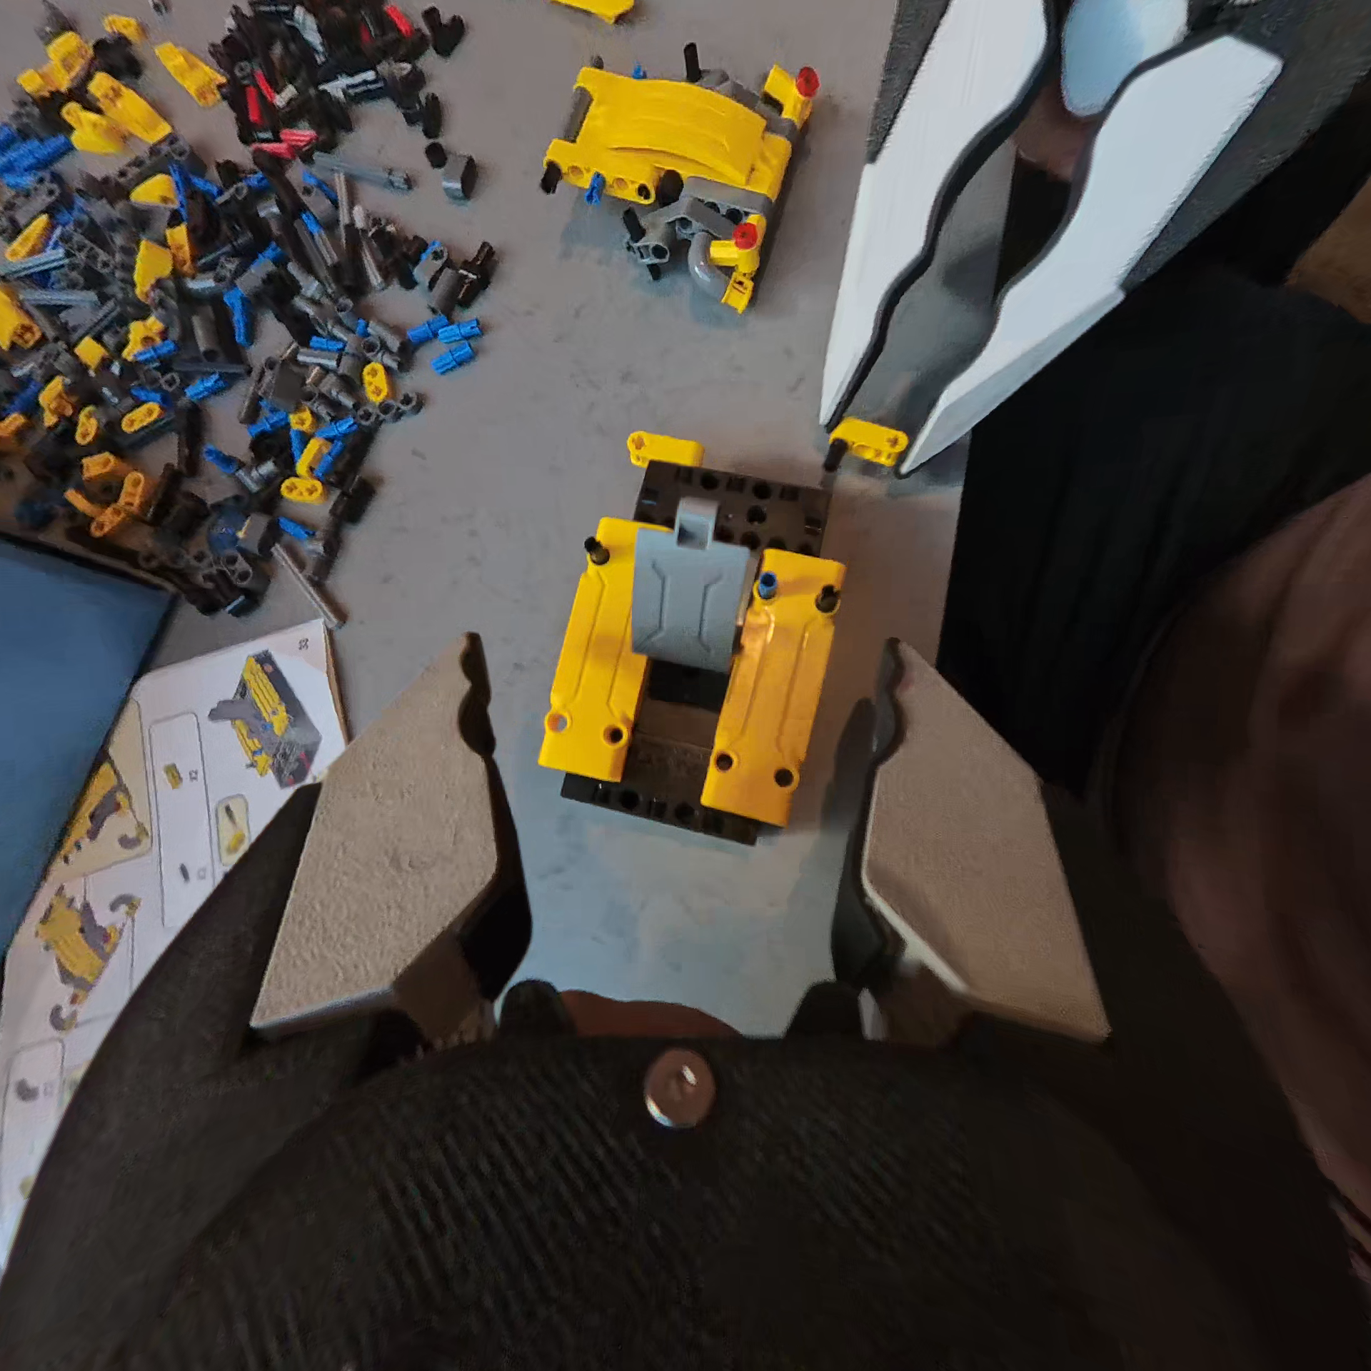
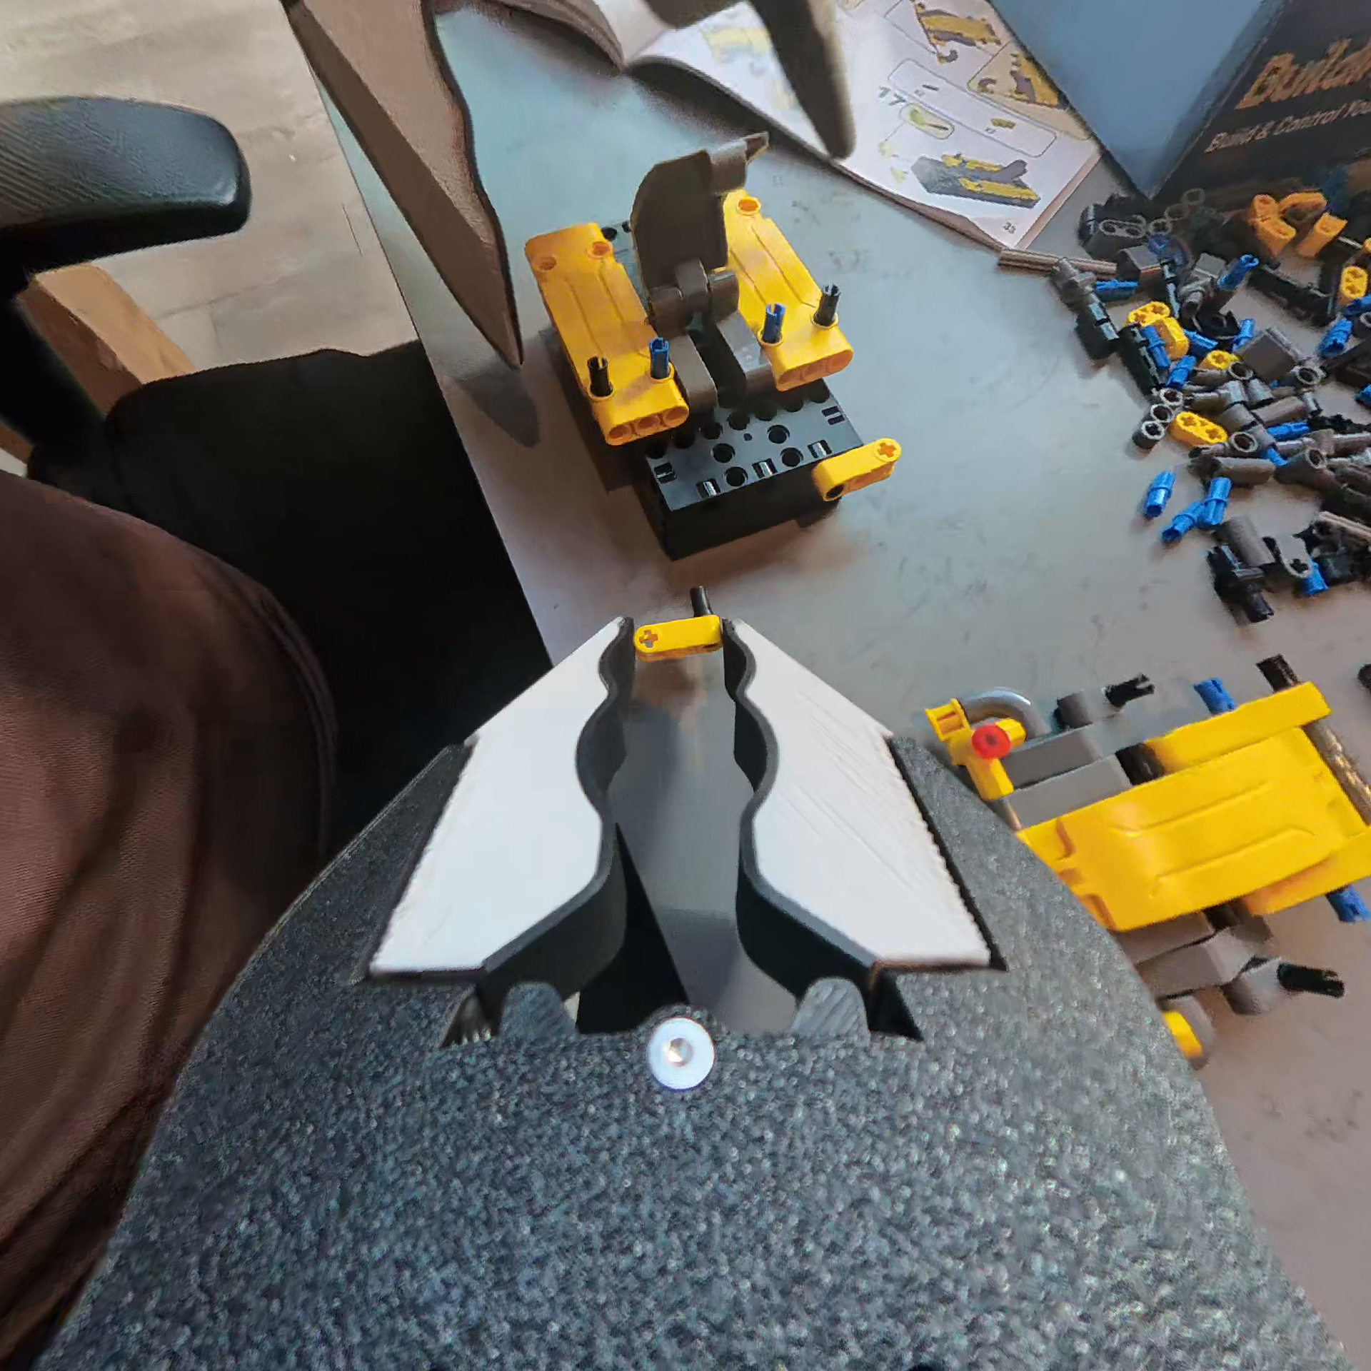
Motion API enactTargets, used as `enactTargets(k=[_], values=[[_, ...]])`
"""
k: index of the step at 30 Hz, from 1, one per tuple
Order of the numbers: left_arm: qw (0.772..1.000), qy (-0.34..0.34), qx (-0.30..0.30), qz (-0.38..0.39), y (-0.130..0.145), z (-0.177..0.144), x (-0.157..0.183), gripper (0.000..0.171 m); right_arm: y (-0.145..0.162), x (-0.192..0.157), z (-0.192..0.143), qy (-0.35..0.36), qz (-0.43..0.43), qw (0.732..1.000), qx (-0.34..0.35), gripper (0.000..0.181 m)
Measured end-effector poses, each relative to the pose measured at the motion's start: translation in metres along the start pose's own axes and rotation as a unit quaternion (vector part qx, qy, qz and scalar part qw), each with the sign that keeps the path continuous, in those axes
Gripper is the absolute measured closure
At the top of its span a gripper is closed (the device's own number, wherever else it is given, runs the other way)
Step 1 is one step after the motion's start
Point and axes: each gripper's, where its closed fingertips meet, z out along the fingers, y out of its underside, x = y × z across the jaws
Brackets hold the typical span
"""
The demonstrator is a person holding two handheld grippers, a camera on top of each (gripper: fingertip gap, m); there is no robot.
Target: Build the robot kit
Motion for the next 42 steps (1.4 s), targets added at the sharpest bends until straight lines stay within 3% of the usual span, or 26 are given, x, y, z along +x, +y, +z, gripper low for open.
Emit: enactTargets(k=[3, 6, 8, 12, 17, 21, 30, 42], values=[[0.998, 0.027, -0.047, 0.038, 0.009, 0.016, 0.001, 0.067, 0.005, 0.006, 0.002, 0.018, -0.025, 0.999, -0.018, 0.161], [0.996, 0.042, -0.073, 0.04, 0.018, 0.022, 0.008, 0.079, 0.007, 0.006, -0.001, 0.02, -0.018, 0.999, -0.022, 0.16], [0.997, 0.011, -0.073, 0.018, 0.019, 0.022, 0.006, 0.088, 0.009, 0.007, -0.003, 0.025, -0.012, 0.999, -0.023, 0.16], [0.997, -0.015, -0.066, -0.021, 0.023, 0.018, 0.014, 0.081, 0.011, 0.008, -0.006, 0.024, -0.017, 0.999, -0.025, 0.158], [0.997, 0.011, -0.068, 0.042, 0.025, 0.019, 0.011, 0.074, 0.01, 0.005, -0.004, -0.015, -0.023, 0.999, -0.026, 0.158], [0.992, 0.066, -0.075, 0.081, 0.023, 0.022, 0.014, 0.085, 0.011, 0.004, -0.004, -0.035, -0.004, 0.999, -0.019, 0.16], [0.979, 0.109, -0.092, 0.147, 0.02, 0.028, 0.009, 0.085, -0.011, 0.004, -0.004, -0.04, 0.015, 0.999, 0.027, 0.161], [0.976, 0.112, -0.101, 0.157, 0.015, 0.033, 0.015, 0.085, -0.012, 0.002, -0.002, -0.055, 0.024, 0.998, 0.034, 0.161]])
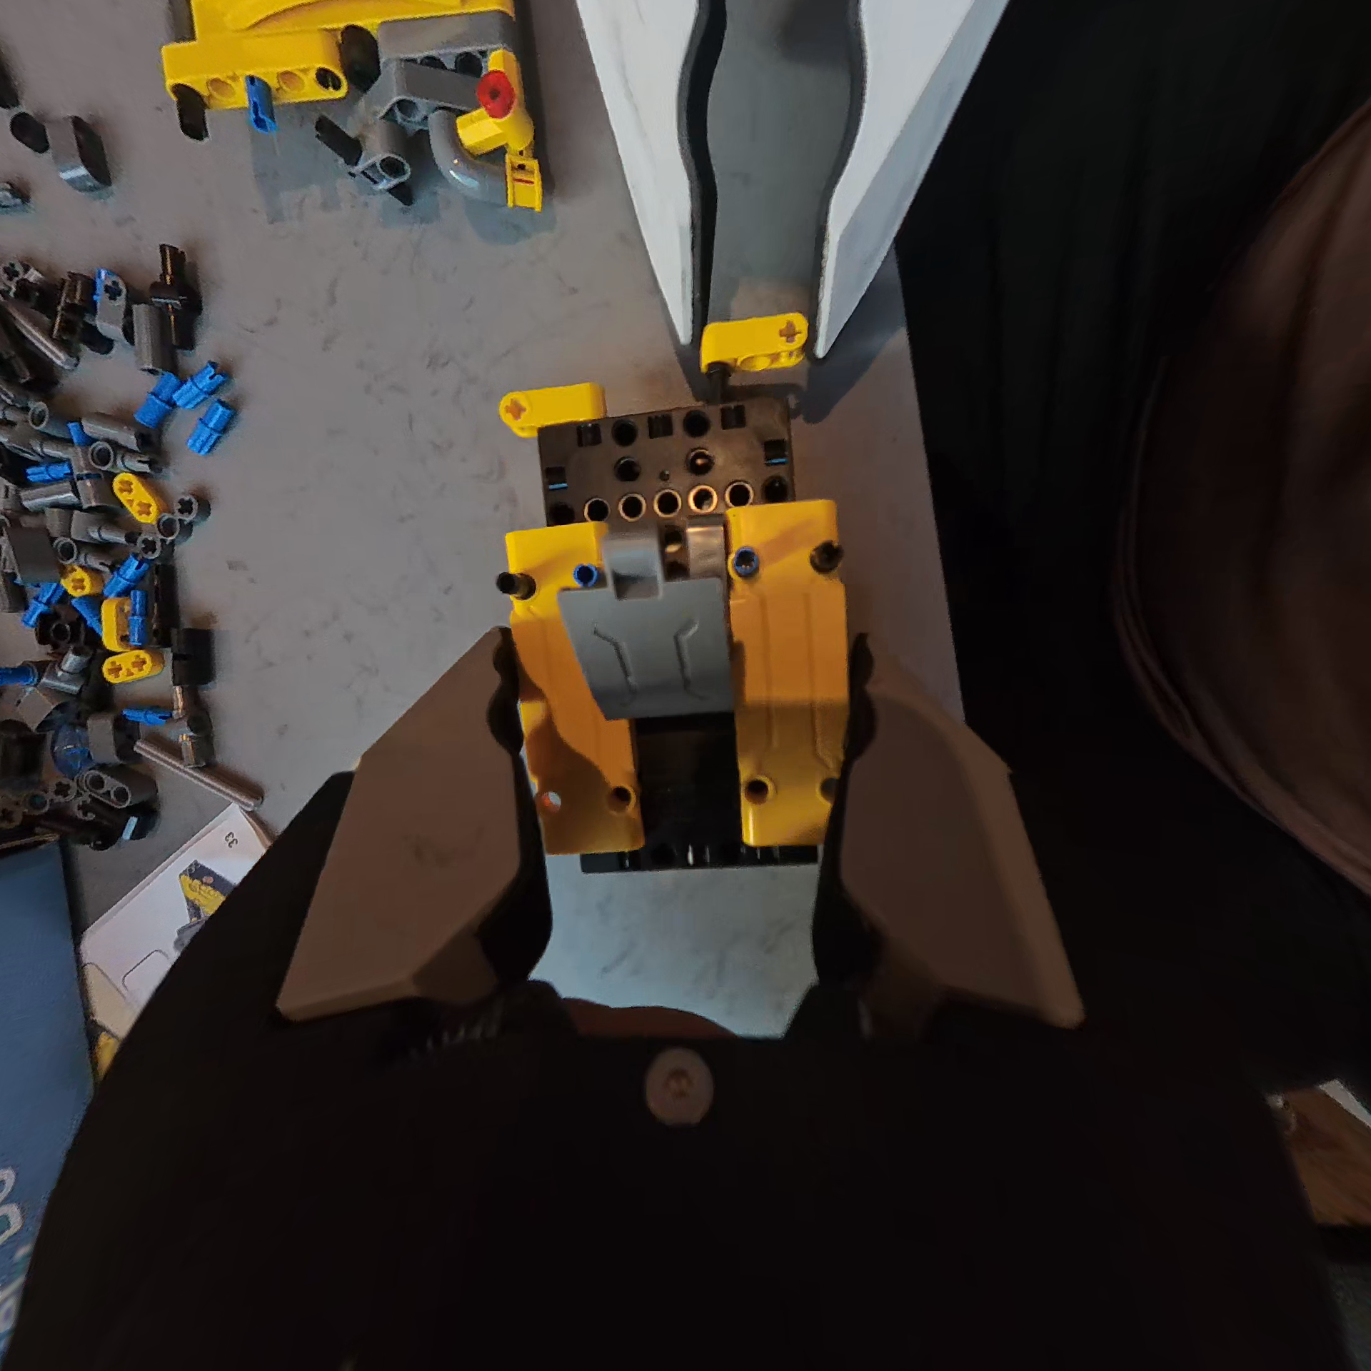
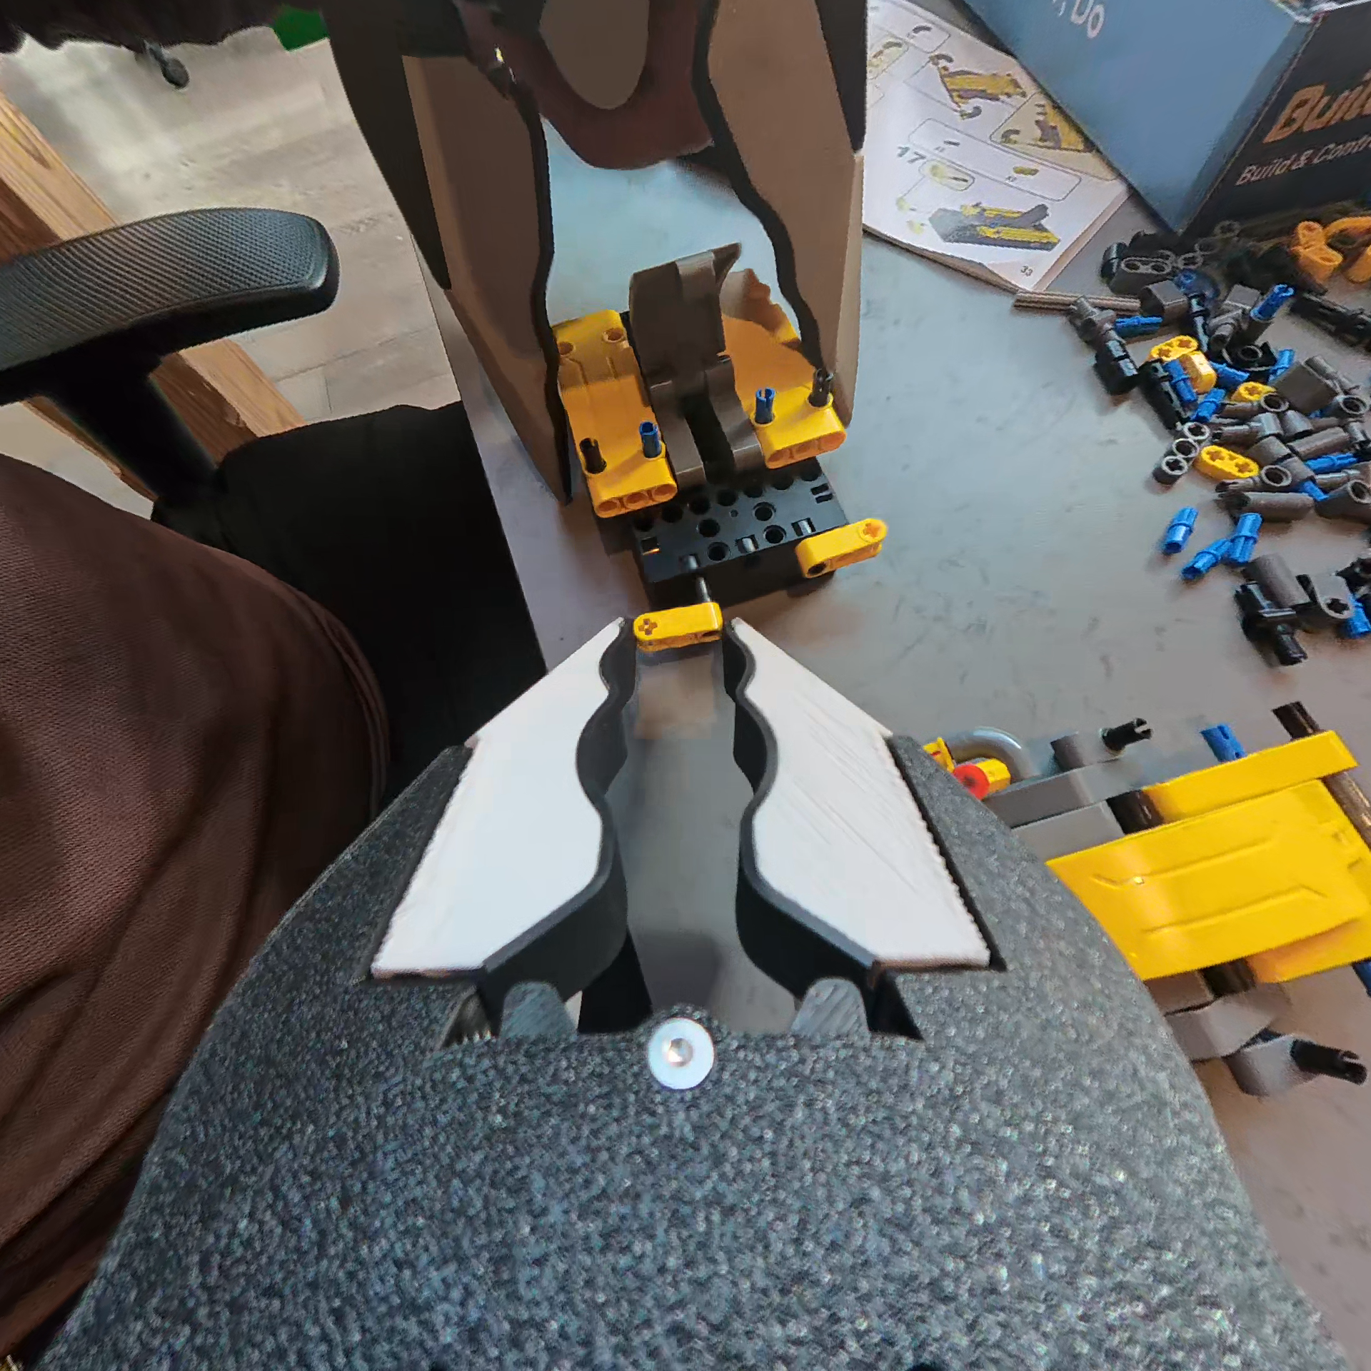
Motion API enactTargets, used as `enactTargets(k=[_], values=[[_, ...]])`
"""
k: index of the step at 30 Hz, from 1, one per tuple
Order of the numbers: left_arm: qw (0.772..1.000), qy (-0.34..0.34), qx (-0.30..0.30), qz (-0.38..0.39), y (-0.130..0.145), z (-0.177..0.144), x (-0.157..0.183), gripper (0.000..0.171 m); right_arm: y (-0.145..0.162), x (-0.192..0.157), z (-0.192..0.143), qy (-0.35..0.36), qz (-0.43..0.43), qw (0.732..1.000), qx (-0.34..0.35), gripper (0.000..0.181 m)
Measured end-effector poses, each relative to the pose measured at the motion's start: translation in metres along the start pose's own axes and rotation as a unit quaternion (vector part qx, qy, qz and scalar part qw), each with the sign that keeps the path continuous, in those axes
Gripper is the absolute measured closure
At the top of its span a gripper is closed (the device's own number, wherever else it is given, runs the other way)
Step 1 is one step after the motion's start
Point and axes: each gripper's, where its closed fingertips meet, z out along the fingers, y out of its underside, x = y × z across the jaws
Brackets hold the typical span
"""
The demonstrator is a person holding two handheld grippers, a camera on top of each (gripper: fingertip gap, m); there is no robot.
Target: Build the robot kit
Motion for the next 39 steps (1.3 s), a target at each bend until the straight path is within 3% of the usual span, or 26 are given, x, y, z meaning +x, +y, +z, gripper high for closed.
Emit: enactTargets(k=[27, 34, 39], values=[[0.999, -0.006, 0.016, -0.028, -0.004, 0.002, 0.001, 0.087, 0.006, -0.006, 0.007, 0.008, -0.023, 1.0, -0.018, 0.163], [1.0, -0.003, 0.008, -0.012, -0.003, 0.002, -0.001, 0.086, 0.004, 0.001, 0.001, 0.012, -0.003, 1.0, -0.011, 0.162], [0.997, 0.038, -0.026, 0.061, 0.011, -0.004, -0.005, 0.086, 0.011, 0.003, 0.0, 0.025, -0.01, 0.999, -0.035, 0.161]])
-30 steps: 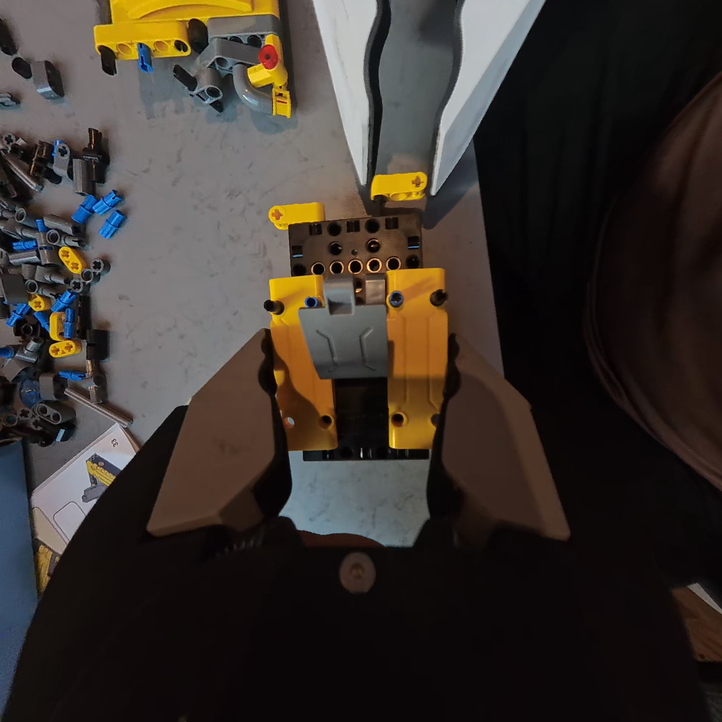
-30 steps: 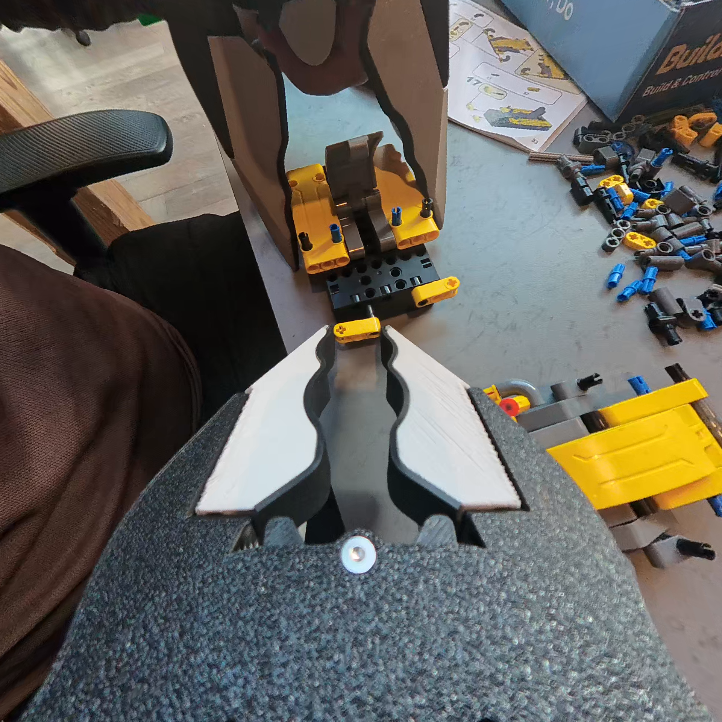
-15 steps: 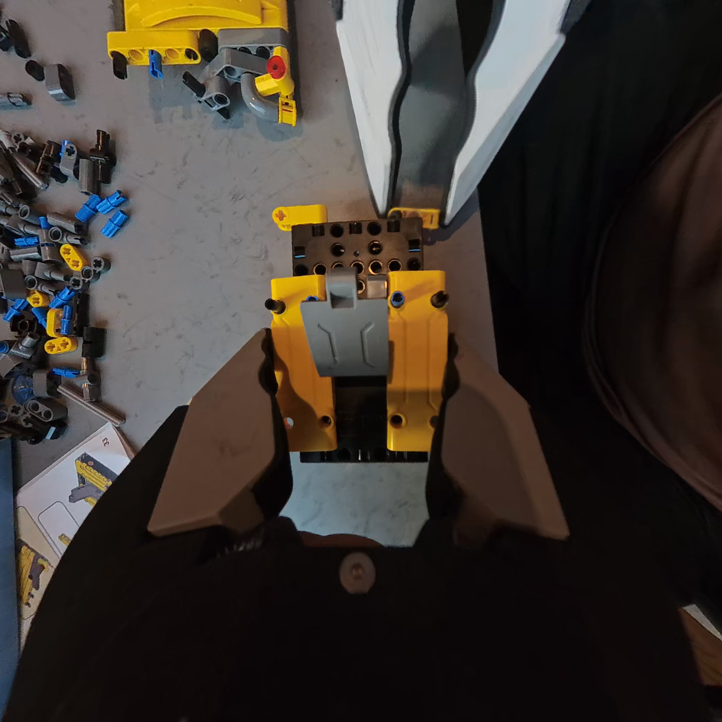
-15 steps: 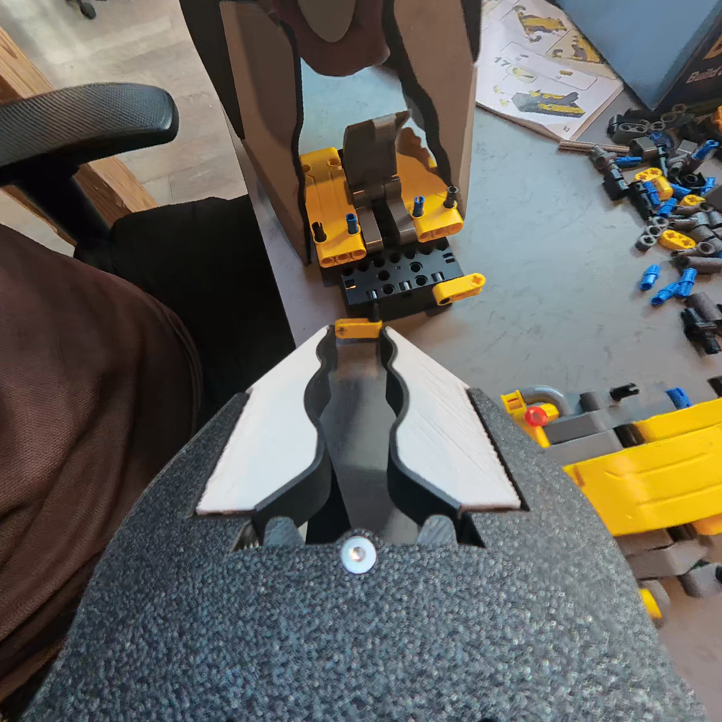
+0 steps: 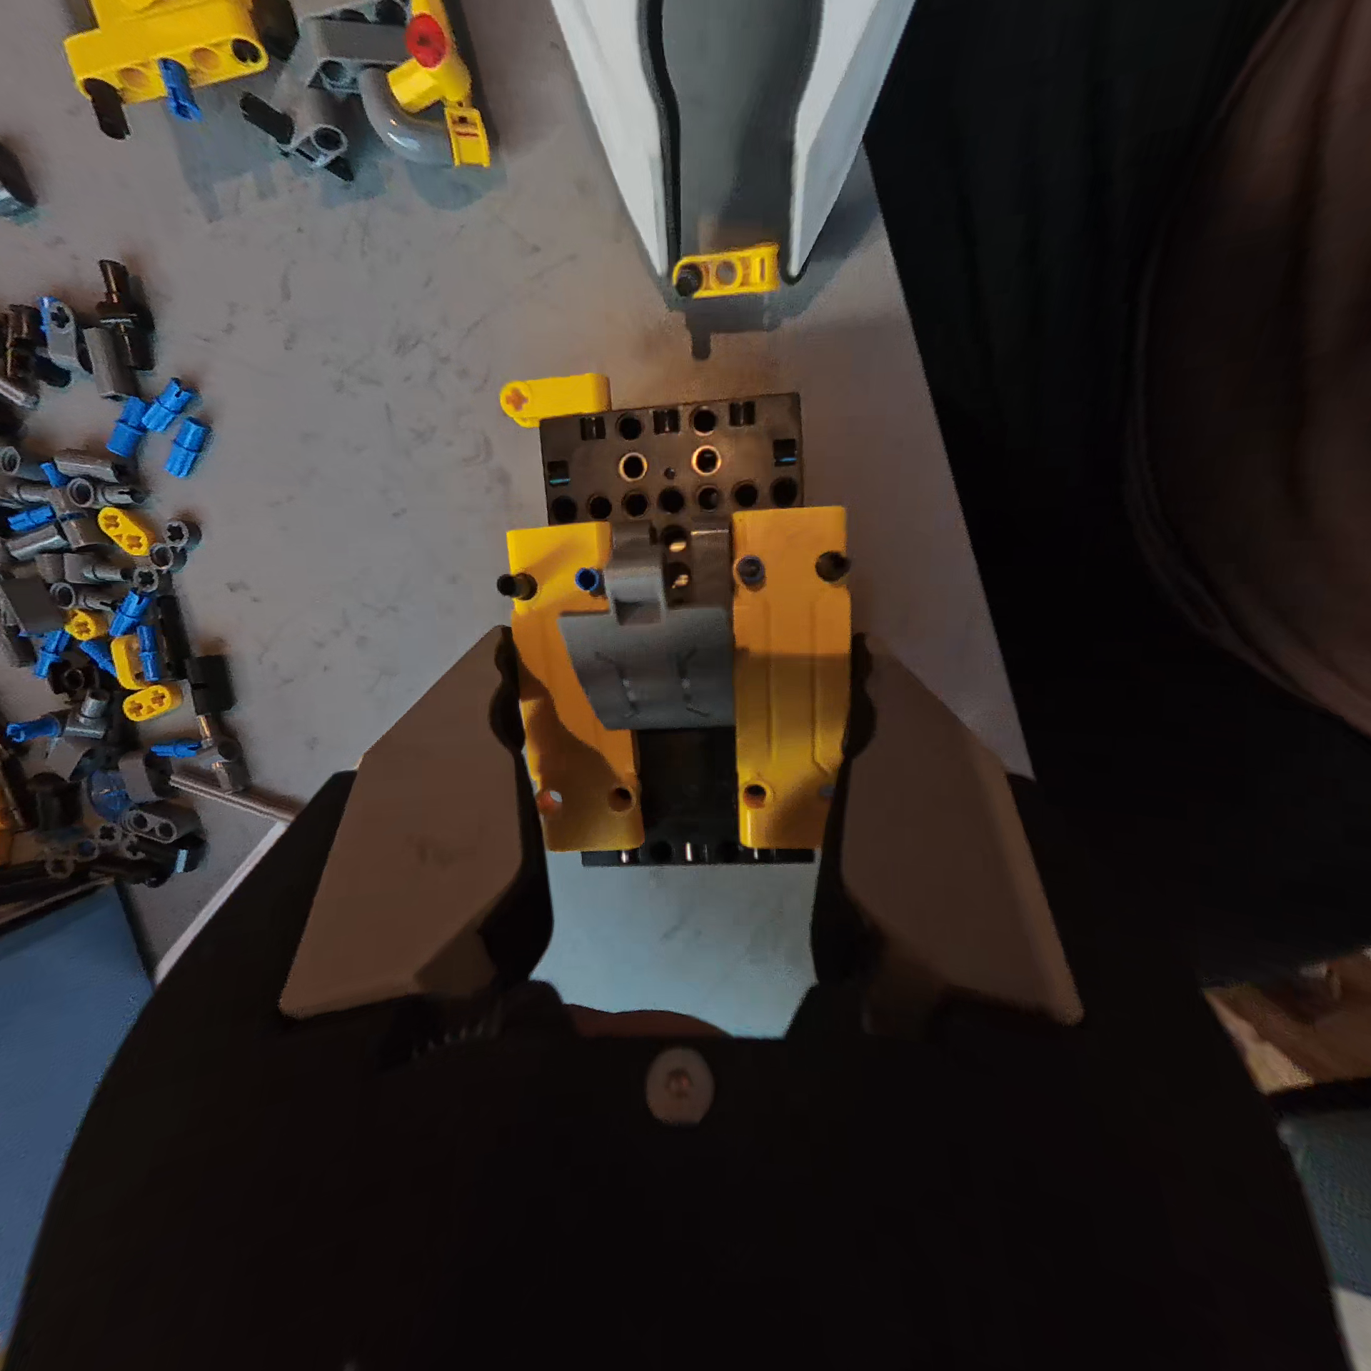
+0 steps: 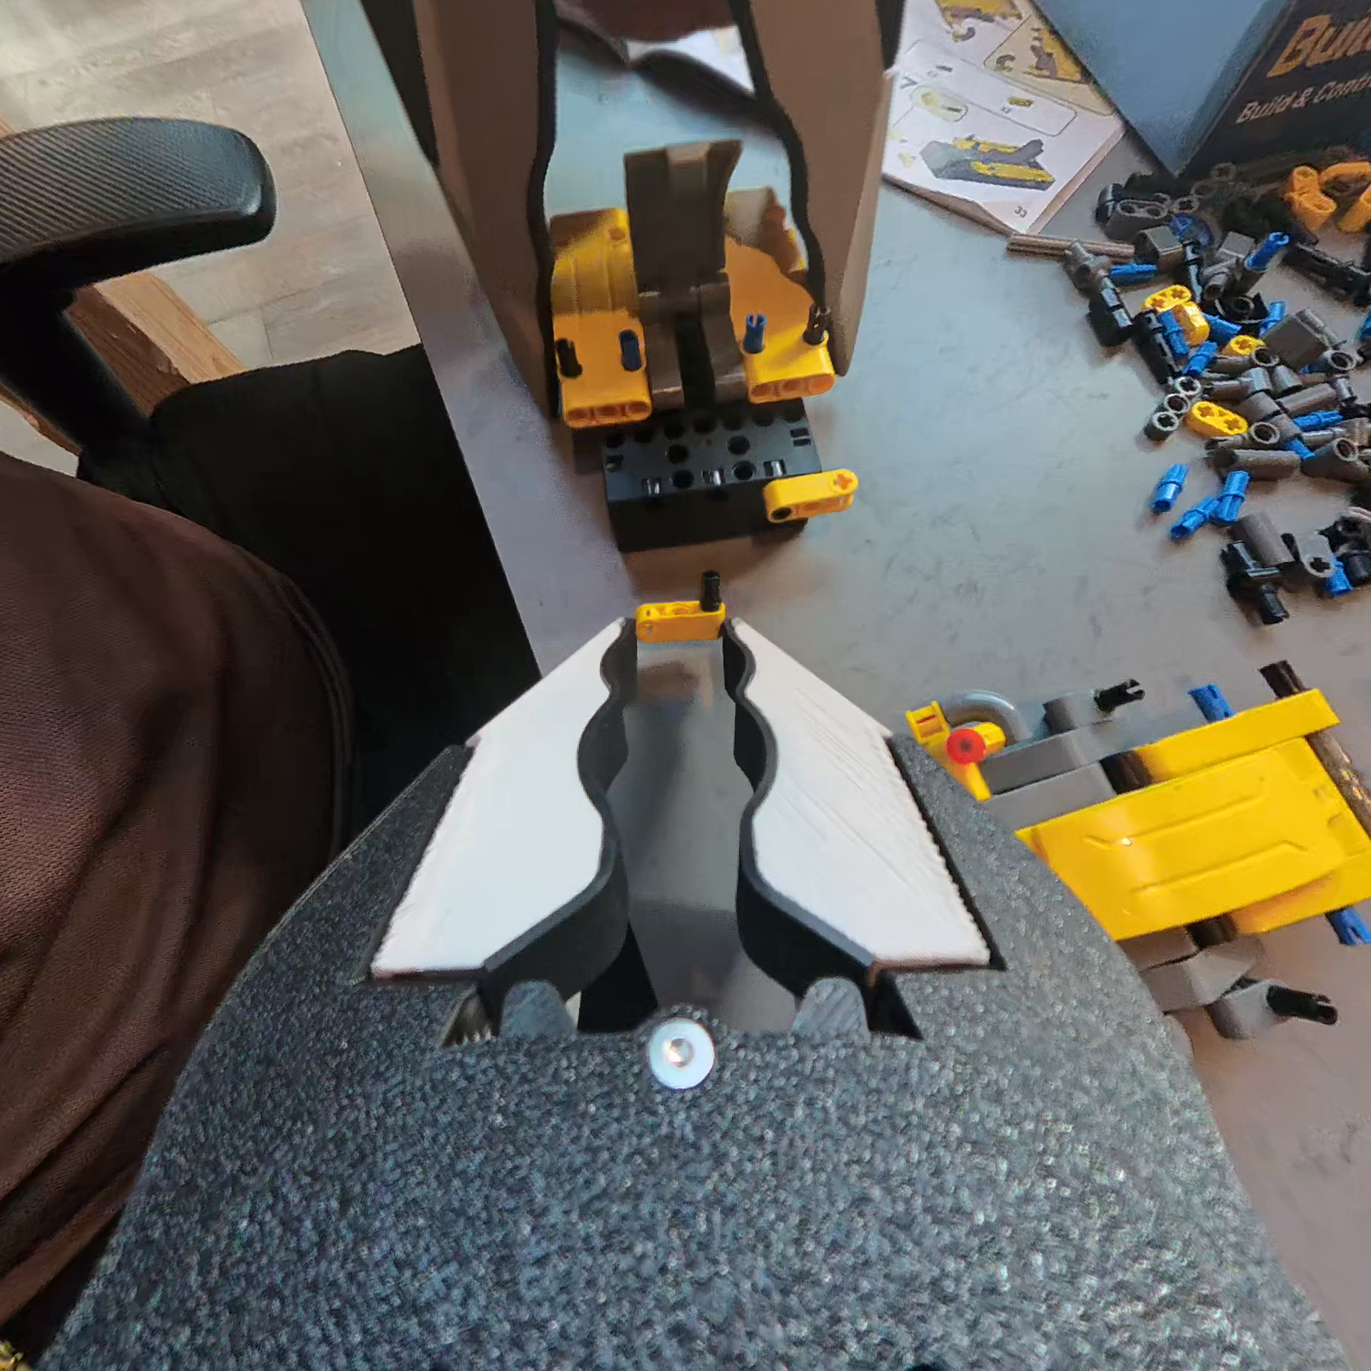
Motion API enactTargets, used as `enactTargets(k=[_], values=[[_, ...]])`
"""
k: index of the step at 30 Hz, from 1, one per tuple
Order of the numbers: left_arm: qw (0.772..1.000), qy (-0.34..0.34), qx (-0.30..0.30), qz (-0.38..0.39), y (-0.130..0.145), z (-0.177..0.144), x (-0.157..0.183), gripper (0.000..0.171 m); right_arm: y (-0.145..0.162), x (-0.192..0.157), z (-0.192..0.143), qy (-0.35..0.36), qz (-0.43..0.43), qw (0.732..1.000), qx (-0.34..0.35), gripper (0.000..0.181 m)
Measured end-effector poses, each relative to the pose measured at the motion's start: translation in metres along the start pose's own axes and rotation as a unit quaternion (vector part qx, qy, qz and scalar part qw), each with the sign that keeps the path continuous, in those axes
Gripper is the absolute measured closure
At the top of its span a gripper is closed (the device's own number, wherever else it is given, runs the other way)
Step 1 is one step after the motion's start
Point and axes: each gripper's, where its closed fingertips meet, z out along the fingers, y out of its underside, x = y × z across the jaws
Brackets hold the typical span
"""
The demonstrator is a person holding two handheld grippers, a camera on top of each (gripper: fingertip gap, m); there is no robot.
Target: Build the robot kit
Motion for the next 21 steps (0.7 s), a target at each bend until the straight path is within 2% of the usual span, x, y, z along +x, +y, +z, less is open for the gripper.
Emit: enactTargets(k=[3, 5, 7, 9, 11, 13, 15, 18, 21], values=[[1.0, 0.004, -0.027, 0.008, 0.002, -0.001, -0.005, 0.079, 0.001, -0.003, 0.002, 0.017, -0.023, 0.999, -0.029, 0.161], [1.0, 0.013, 0.01, 0.007, -0.011, -0.007, 0.001, 0.079, 0.002, -0.005, 0.003, 0.03, -0.043, 0.998, -0.047, 0.161], [0.999, -0.005, 0.038, -0.016, -0.016, -0.015, -0.002, 0.075, 0.002, -0.008, 0.005, 0.033, -0.054, 0.996, -0.055, 0.161], [0.997, -0.051, 0.046, -0.048, -0.011, -0.026, -0.011, 0.067, 0.004, -0.01, 0.005, 0.035, -0.055, 0.996, -0.062, 0.161], [0.99, -0.098, 0.067, -0.08, -0.01, -0.043, -0.011, 0.068, 0.005, -0.012, 0.005, 0.029, -0.042, 0.997, -0.061, 0.161], [0.974, -0.164, 0.108, -0.116, -0.014, -0.062, -0.01, 0.081, 0.006, -0.012, 0.006, 0.015, -0.004, 0.998, -0.054, 0.161], [0.954, -0.223, 0.118, -0.163, -0.007, -0.073, -0.007, 0.091, 0.004, -0.013, 0.006, -0.004, 0.028, 0.999, -0.045, 0.154], [0.95, -0.211, 0.114, -0.199, -0.004, -0.06, 0.013, 0.085, 0.003, -0.012, 0.005, -0.006, 0.034, 0.999, -0.042, 0.15], [0.957, -0.2, 0.08, -0.197, 0.001, -0.044, 0.015, 0.083, 0.004, -0.012, 0.002, 0.0, 0.003, 0.999, -0.047, 0.151]])
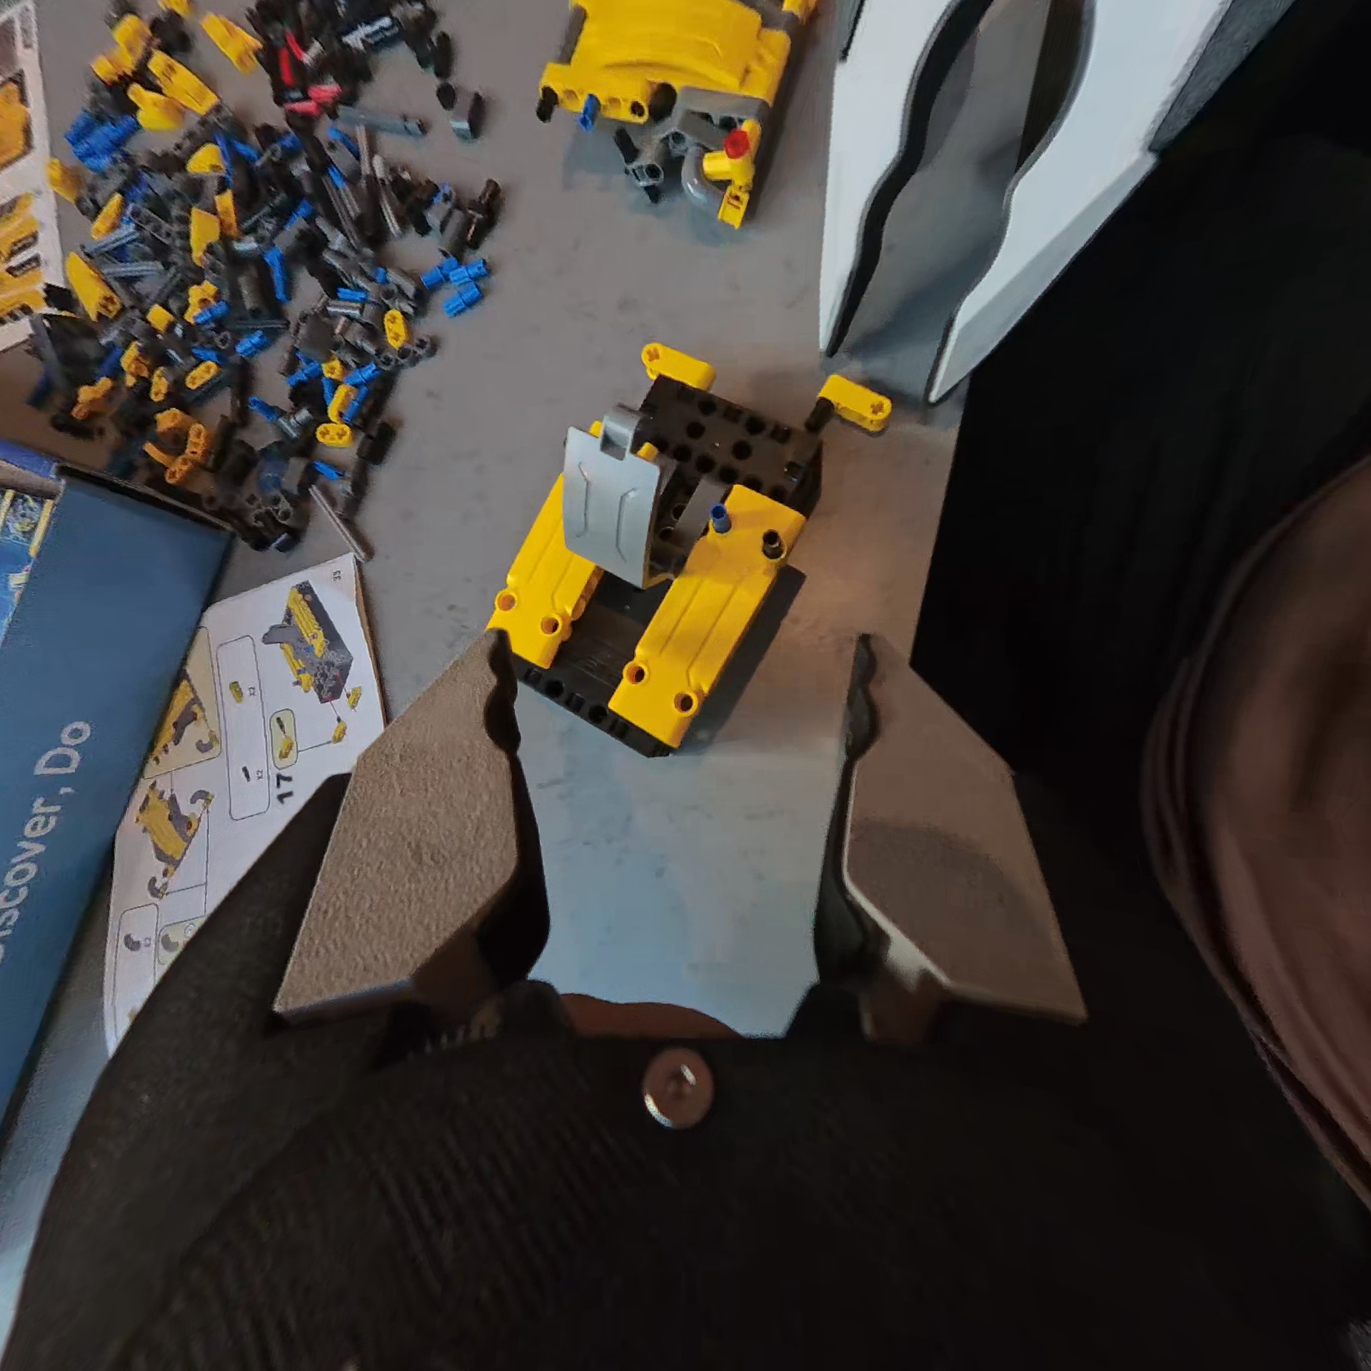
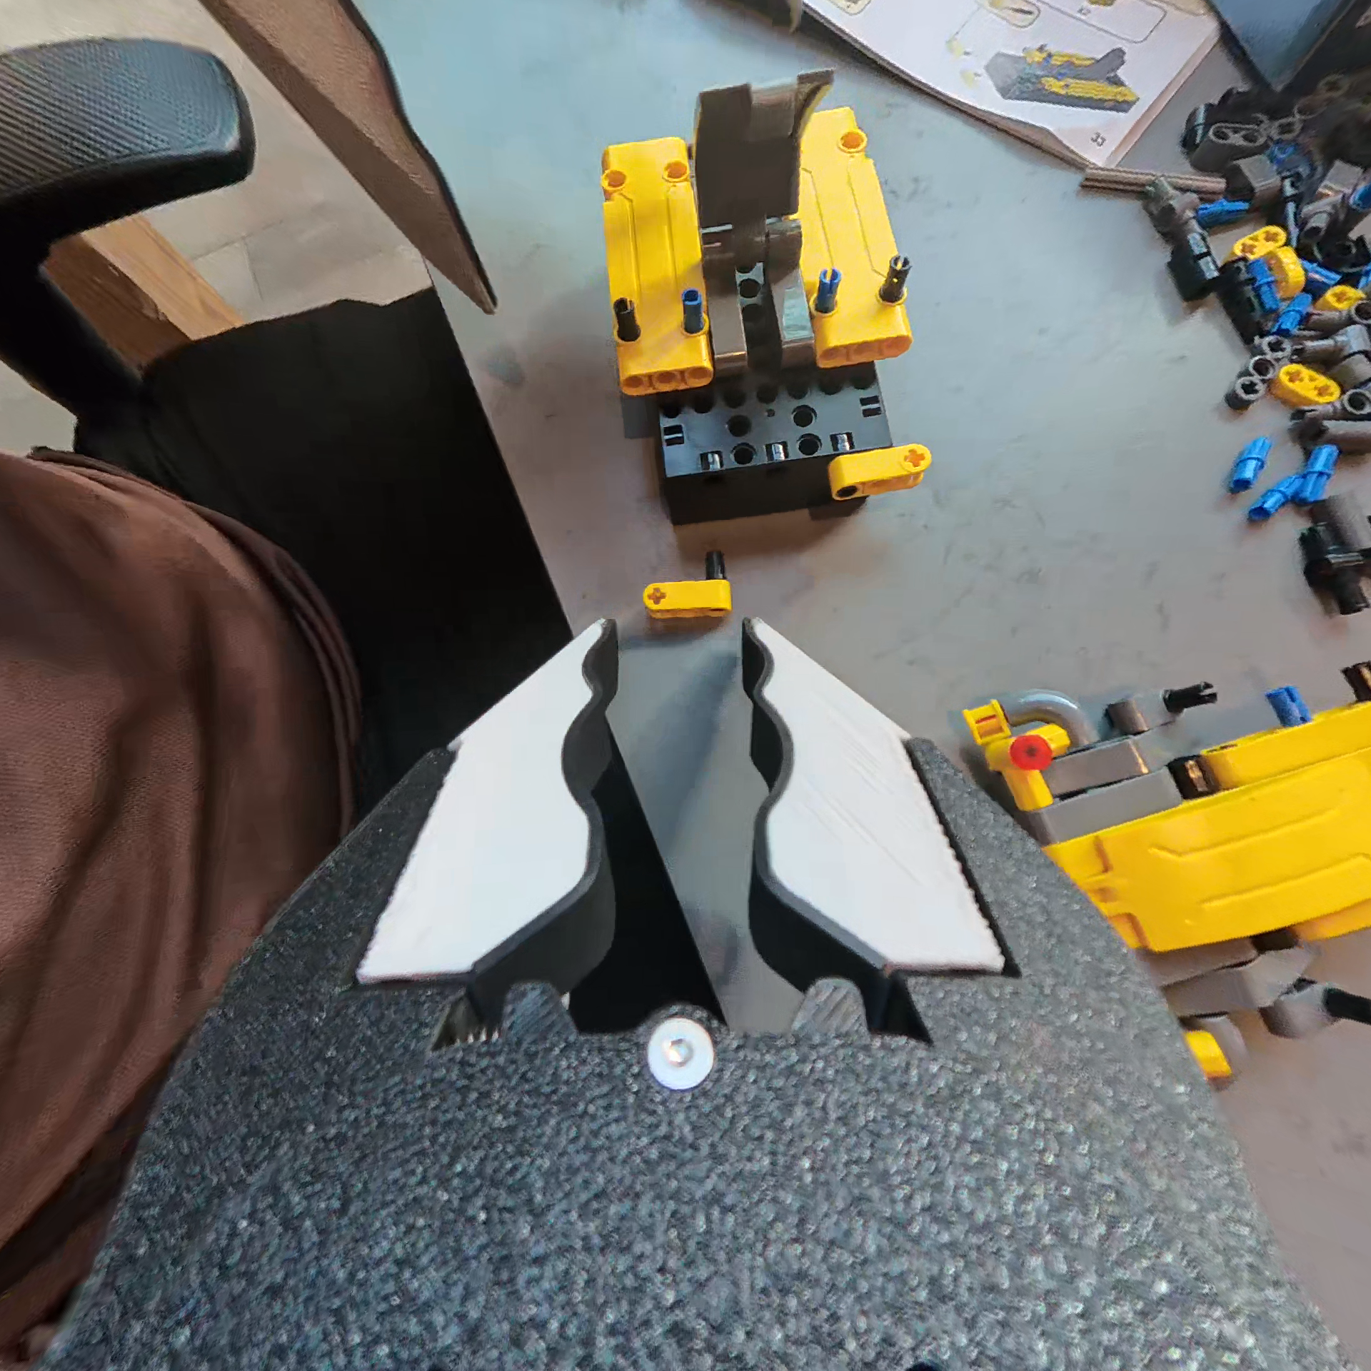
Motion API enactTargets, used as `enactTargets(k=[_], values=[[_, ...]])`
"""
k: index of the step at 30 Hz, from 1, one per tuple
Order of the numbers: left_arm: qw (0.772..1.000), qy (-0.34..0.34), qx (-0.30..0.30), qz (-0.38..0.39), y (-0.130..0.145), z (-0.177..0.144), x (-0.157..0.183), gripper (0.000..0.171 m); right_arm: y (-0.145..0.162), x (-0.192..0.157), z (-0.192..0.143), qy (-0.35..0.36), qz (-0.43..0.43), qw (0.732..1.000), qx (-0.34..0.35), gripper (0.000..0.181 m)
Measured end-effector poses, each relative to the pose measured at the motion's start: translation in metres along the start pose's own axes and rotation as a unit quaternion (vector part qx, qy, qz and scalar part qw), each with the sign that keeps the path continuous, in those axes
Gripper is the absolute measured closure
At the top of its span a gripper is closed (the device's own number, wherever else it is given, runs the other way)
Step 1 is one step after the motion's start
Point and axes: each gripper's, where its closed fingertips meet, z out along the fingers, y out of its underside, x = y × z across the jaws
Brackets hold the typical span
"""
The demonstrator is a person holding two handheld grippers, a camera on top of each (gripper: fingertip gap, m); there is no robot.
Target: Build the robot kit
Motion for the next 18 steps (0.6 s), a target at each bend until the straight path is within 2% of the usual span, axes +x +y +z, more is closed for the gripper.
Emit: enactTargets(k=[4, 5, 7, 10, 13, 15, 16, 18], values=[[0.997, 0.018, -0.038, 0.063, 0.008, 0.015, -0.008, 0.1, -0.001, 0.005, 0.0, 0.003, -0.012, 1.0, 0.007, 0.152], [0.995, 0.029, -0.048, 0.084, 0.011, 0.018, -0.01, 0.097, -0.003, 0.003, 0.001, -0.003, -0.011, 1.0, 0.01, 0.15], [0.989, 0.04, -0.054, 0.131, 0.011, 0.019, -0.019, 0.108, -0.005, 0.0, 0.004, -0.013, -0.015, 1.0, 0.013, 0.149], [0.973, 0.079, -0.064, 0.205, 0.014, 0.017, -0.024, 0.114, -0.005, -0.004, 0.009, -0.016, -0.022, 1.0, 0.01, 0.159], [0.946, 0.072, -0.075, 0.307, 0.017, 0.017, -0.034, 0.126, -0.007, -0.01, 0.013, -0.018, -0.027, 0.999, 0.011, 0.162], [0.934, 0.082, -0.076, 0.34, 0.018, 0.014, -0.036, 0.126, -0.008, -0.009, 0.013, -0.01, -0.033, 0.999, 0.008, 0.161], [0.936, 0.082, -0.07, 0.335, 0.015, 0.011, -0.037, 0.123, -0.008, -0.008, 0.013, -0.005, -0.04, 0.999, 0.007, 0.16], [0.955, 0.064, -0.049, 0.287, 0.006, 0.004, -0.045, 0.1, -0.005, -0.007, 0.009, 0.002, -0.057, 0.998, 0.004, 0.157]])
